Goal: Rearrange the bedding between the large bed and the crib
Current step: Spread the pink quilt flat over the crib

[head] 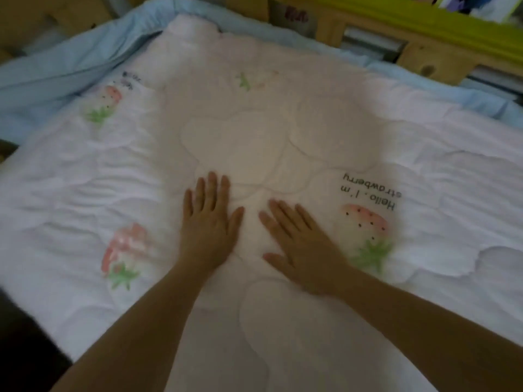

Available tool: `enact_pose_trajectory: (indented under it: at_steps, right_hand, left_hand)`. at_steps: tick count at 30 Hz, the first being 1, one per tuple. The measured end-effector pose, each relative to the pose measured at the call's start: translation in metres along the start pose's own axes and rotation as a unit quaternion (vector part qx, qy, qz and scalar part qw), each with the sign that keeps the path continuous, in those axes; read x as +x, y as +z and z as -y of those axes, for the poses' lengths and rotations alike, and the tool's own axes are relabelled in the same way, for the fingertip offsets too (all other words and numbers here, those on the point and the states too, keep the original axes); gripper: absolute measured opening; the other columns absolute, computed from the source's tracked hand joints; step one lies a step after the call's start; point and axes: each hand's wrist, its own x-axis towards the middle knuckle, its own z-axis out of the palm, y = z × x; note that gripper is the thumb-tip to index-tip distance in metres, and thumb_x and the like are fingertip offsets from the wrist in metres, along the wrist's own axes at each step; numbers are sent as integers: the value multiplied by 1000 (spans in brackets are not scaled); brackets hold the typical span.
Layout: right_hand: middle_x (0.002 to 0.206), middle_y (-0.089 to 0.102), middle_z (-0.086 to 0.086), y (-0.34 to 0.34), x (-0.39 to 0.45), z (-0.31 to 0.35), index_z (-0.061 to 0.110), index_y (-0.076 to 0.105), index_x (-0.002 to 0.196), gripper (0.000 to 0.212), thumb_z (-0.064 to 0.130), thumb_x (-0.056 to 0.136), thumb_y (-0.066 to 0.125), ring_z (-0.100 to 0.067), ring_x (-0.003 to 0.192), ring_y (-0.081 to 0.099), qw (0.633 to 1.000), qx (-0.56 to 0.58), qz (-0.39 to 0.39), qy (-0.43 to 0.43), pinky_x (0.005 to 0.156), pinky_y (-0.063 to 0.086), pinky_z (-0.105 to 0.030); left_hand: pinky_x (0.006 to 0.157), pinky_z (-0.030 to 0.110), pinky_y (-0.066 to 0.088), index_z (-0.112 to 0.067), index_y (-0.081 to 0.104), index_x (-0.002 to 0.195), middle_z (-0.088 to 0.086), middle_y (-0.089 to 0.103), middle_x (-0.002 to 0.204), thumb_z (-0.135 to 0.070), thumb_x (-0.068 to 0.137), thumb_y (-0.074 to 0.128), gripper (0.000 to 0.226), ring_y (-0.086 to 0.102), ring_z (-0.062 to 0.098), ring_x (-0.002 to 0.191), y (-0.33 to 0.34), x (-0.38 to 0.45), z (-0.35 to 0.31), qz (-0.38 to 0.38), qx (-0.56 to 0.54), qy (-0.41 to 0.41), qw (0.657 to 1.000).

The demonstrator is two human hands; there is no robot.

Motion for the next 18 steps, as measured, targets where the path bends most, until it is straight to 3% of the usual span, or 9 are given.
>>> enact_pose_trajectory:
  at_steps: [3, 5, 8, 10, 12, 15, 17, 18]
  right_hand:
    - [160, 4, -3, 15, -75, 45, 14, 9, 153, 71, 56, 98, 24, -15, 148, -1, 985, -13, 72, -154, 119, -1, -34]
    - [160, 8, -3, 14, -102, 53, 14, 13, 153, 68, 54, 99, 22, -15, 148, 5, 981, -10, 77, -179, 118, 0, -33]
    - [157, 19, -10, 5, -89, 43, 8, 22, 150, 72, 55, 98, 5, -25, 145, 21, 999, -14, -15, -28, 118, 7, -36]
    - [158, 12, -13, 2, -69, 35, 9, 14, 151, 74, 56, 95, 5, -27, 147, 13, 988, -11, -68, 135, 119, 2, -36]
    - [159, 6, -17, 5, -62, 42, 8, 9, 152, 78, 59, 93, 7, -29, 147, 7, 980, -15, -40, 195, 119, 0, -37]
    - [159, 5, -9, 12, -46, 77, 9, 9, 152, 82, 63, 91, -2, -21, 148, 5, 998, -35, 19, -41, 118, -3, -30]
    - [159, -2, -1, 8, -5, 96, 14, 3, 152, 73, 56, 93, 6, -12, 147, -1, 984, -49, 69, -160, 116, -10, -24]
    - [159, -3, 0, 2, 14, 101, 15, 2, 152, 71, 54, 93, 7, -12, 147, -1, 981, -55, 52, -177, 115, -12, -23]
  left_hand:
    - [117, 44, 7, -16, 17, 152, 8, 14, 159, -55, 93, 14, 71, 15, 28, 146, 4, -80, 4, 48, 57, 78, 994]
    - [118, 43, 6, -17, 14, 152, 5, 11, 160, -58, 90, 7, 75, 12, 27, 147, -7, -111, 4, 64, 66, 74, 993]
    - [118, 44, 3, -18, 8, 153, 5, 5, 161, -59, 87, -1, 79, 6, 25, 148, -22, -117, -1, 13, 60, 1, 998]
    - [118, 44, 0, -18, 2, 153, 5, -1, 161, -59, 92, 4, 74, 0, 25, 148, -28, -114, -12, -4, 26, -39, 999]
    - [119, 44, -4, -19, -4, 153, 3, -8, 160, -54, 98, 14, 68, -7, 23, 148, -26, -118, -17, 17, 12, -38, 999]
    - [116, 47, -11, -23, -8, 152, -2, -12, 160, -57, 96, 15, 69, -11, 21, 147, -14, -123, 34, 60, 47, -52, 996]
    - [116, 51, -11, -22, -10, 152, -2, -14, 160, -60, 95, 11, 71, -13, 23, 147, -16, -121, 102, 63, 50, -177, 981]
    - [116, 54, -10, -21, -11, 152, -1, -16, 159, -61, 94, 8, 73, -14, 25, 146, -22, -121, 127, 72, 53, -237, 967]
